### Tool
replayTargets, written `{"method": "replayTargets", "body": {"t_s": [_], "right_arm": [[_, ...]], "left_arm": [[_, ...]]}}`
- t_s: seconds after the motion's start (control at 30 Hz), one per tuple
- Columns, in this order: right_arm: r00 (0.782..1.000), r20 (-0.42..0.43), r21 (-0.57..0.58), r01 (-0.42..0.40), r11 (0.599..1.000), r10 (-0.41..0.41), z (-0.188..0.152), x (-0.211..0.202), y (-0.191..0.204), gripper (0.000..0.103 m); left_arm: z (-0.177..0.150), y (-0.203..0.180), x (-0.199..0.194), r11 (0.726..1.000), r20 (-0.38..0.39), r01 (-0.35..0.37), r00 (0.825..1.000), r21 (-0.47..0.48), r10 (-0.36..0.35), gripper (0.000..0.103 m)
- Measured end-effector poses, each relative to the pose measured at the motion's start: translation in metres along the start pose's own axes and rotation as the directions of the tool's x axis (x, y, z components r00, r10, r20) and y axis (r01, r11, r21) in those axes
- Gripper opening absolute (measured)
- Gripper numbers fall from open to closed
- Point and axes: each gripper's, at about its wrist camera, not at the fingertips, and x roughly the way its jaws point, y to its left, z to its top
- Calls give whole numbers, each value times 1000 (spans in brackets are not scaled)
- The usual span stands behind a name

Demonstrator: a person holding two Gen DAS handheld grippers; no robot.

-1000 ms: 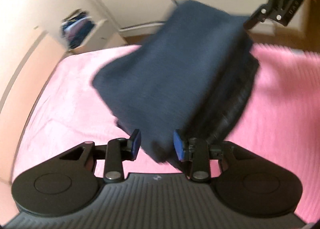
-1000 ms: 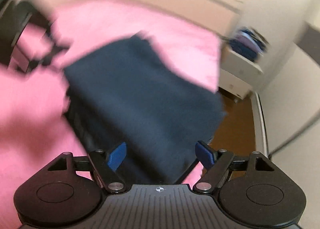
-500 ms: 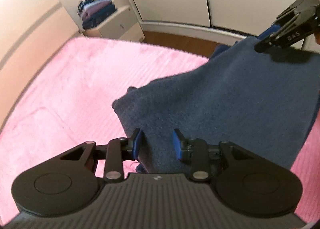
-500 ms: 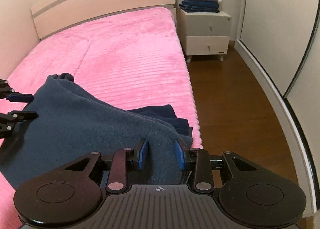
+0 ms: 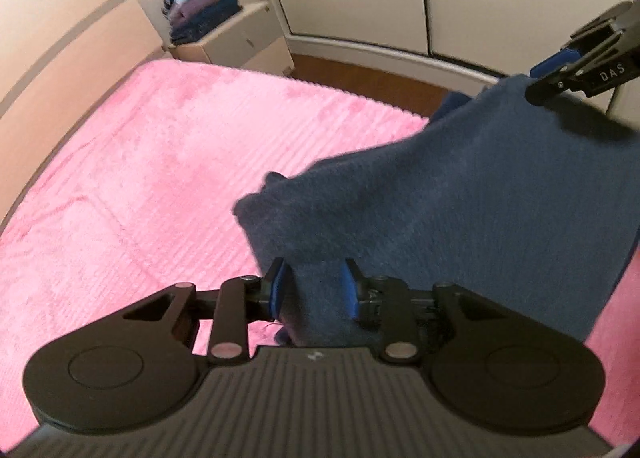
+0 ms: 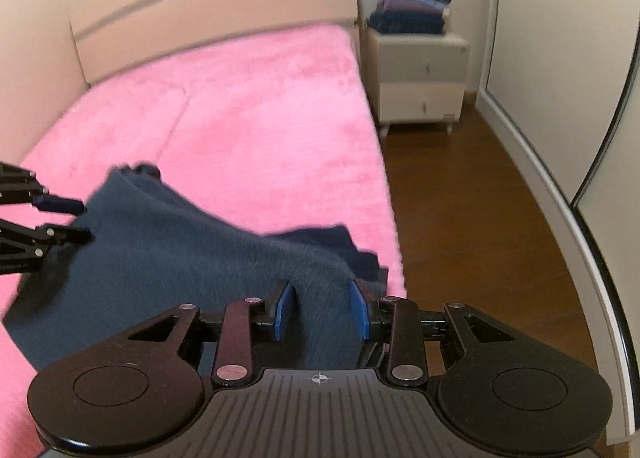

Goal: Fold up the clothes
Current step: 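Lower the pants onto the stack of folded clothes with both grippers, then open both grippers and withdraw them from the stack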

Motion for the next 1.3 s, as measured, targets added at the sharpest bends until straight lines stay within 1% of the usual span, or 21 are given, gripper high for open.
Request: {"method": "replayTargets", "body": {"t_s": [0.13, 0.23, 0.27, 0.33, 0.4, 0.5, 0.53, 0.57, 0.6, 0.63, 0.67, 0.73, 0.8, 0.83, 0.87, 0.9, 1.0, 1.13, 1.2, 1.23, 1.3], "right_arm": [[997, 80, 17, -8, 1000, 7, -18, -41, 18, 34], [993, 111, 26, -31, 999, 27, -43, -69, 39, 34], [994, 105, 22, -36, 999, 33, -51, -74, 45, 34], [999, 22, 21, -46, 999, 46, -67, -58, 48, 34], [998, -35, 51, -51, 997, 53, -76, -43, 43, 34], [999, -14, 73, -47, 996, 48, -70, -52, 46, 34], [999, 7, 73, -45, 996, 44, -67, -62, 49, 35], [999, 23, 79, -43, 996, 41, -66, -71, 53, 45], [999, 35, 92, -42, 995, 39, -68, -81, 55, 67], [998, 45, 104, -40, 994, 35, -71, -90, 59, 74], [998, 53, 114, -35, 993, 29, -75, -100, 63, 77], [999, 46, 136, -34, 990, 29, -87, -118, 72, 77], [1000, 13, 170, -30, 985, 29, -102, -133, 79, 79], [1000, -2, 192, -24, 981, 25, -111, -141, 84, 82], [1000, -16, 213, -18, 977, 22, -119, -148, 87, 94], [999, -30, 232, -11, 973, 19, -127, -156, 91, 101], [998, -63, 259, -2, 966, 18, -144, -178, 100, 101], [996, -90, 274, -1, 962, 26, -158, -210, 113, 101], [995, -95, 270, 10, 963, 16, -160, -225, 122, 102], [995, -99, 273, 16, 962, 12, -160, -232, 128, 102], [994, -110, 287, 22, 958, 10, -161, -245, 141, 102]], "left_arm": [[-18, 1, -51, 994, 66, 29, 998, -108, -22, 26], [-37, -13, -64, 986, 41, 76, 997, -147, -70, 26], [-43, -18, -59, 985, 17, 84, 996, -151, -83, 26], [-54, -28, -46, 983, -28, 93, 995, -157, -99, 25], [-58, -33, -40, 981, -44, 95, 994, -171, -104, 25], [-54, -32, -54, 976, -37, 70, 996, -206, -80, 26], [-53, -32, -63, 972, -33, 65, 997, -225, -75, 31], [-55, -32, -73, 968, -31, 58, 997, -245, -68, 35], [-57, -32, -82, 963, -32, 50, 998, -264, -60, 41], [-60, -33, -93, 956, -35, 38, 998, -289, -51, 46], [-64, -33, -105, 947, -41, 26, 998, -319, -41, 49], [-74, -37, -126, 924, -49, 6, 998, -383, -27, 70], [-87, -45, -148, 891, -60, -19, 998, -454, -9, 79], [-94, -50, -160, 871, -65, -33, 998, -490, 1, 84], [-101, -56, -171, 853, -68, -42, 998, -520, 7, 86], [-107, -61, -182, 836, -70, -49, 997, -546, 12, 92], [-122, -76, -215, 789, -67, -63, 997, -611, 28, 94], [-132, -82, -261, 723, -39, -78, 997, -686, 71, 98], [-132, -82, -277, 730, -16, -69, 997, -680, 80, 98], [-132, -84, -285, 744, -3, -62, 997, -665, 81, 98], [-133, -89, -297, 788, 9, -46, 998, -613, 66, 98]]}}
